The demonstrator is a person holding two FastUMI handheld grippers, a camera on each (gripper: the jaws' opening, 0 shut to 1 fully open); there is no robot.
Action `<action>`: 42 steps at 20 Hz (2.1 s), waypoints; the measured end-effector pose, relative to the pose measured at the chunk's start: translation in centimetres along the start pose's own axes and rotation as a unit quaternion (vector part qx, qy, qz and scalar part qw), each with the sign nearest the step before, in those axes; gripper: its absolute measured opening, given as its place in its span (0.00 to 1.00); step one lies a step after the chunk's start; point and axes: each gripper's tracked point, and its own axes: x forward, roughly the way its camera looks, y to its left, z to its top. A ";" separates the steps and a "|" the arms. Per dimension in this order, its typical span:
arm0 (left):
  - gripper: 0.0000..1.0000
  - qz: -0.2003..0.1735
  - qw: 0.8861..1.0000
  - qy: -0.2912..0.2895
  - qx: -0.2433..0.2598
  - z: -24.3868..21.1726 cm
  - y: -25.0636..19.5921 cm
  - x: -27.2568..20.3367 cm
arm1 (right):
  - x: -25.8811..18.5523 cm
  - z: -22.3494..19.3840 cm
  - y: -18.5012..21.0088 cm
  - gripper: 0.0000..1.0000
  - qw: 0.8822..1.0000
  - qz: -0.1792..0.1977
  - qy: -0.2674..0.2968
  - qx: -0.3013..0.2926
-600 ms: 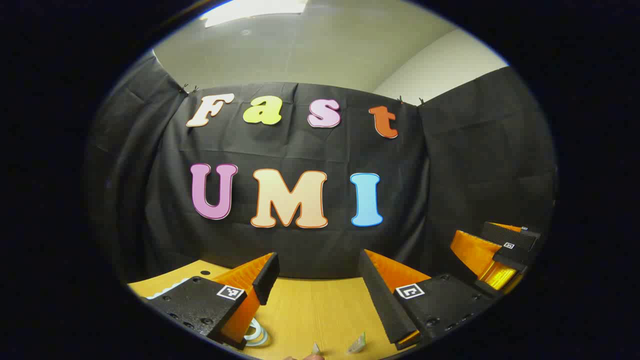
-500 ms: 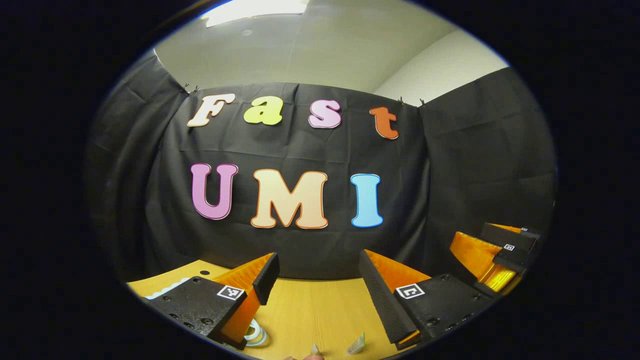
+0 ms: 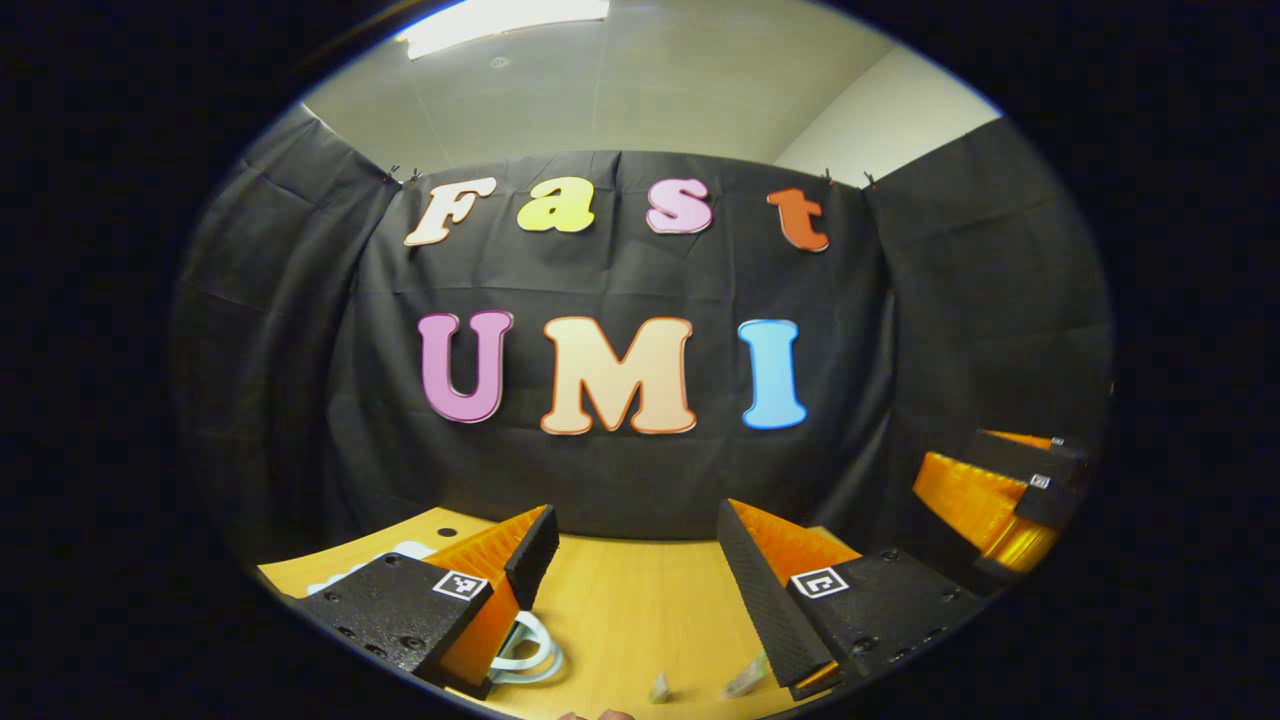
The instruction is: First open the suitcase, pack the skin care products into it, and then close the suitcase.
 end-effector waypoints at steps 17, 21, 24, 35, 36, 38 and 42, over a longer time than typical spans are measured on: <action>0.95 -0.029 0.959 0.281 0.014 -21.4 6.4 4.3 | 2.7 -3.5 1.1 0.98 0.995 -0.075 0.051 -0.028; 0.96 -0.023 0.936 0.352 0.018 -25.3 7.2 4.5 | 2.5 -3.9 0.6 0.98 0.994 -0.086 0.059 -0.043; 0.96 -0.016 0.920 0.392 0.013 -27.4 7.3 4.5 | 2.2 -3.9 0.3 0.98 0.993 -0.091 0.061 -0.048; 0.91 -0.029 0.890 0.455 0.032 -31.5 6.5 5.0 | 0.1 -4.2 -1.0 0.99 0.990 -0.109 0.067 -0.056; 0.89 -0.035 0.886 0.461 0.031 -31.7 6.3 5.0 | -0.1 -4.3 -1.0 0.99 0.990 -0.110 0.067 -0.056; 0.78 -0.038 0.884 0.465 0.021 -32.0 6.1 5.1 | -0.5 -4.4 -1.3 0.99 0.990 -0.113 0.067 -0.054; 0.37 -0.018 0.885 0.464 0.038 -31.8 8.0 5.5 | -1.2 -5.1 -1.6 0.99 0.989 -0.119 0.075 -0.046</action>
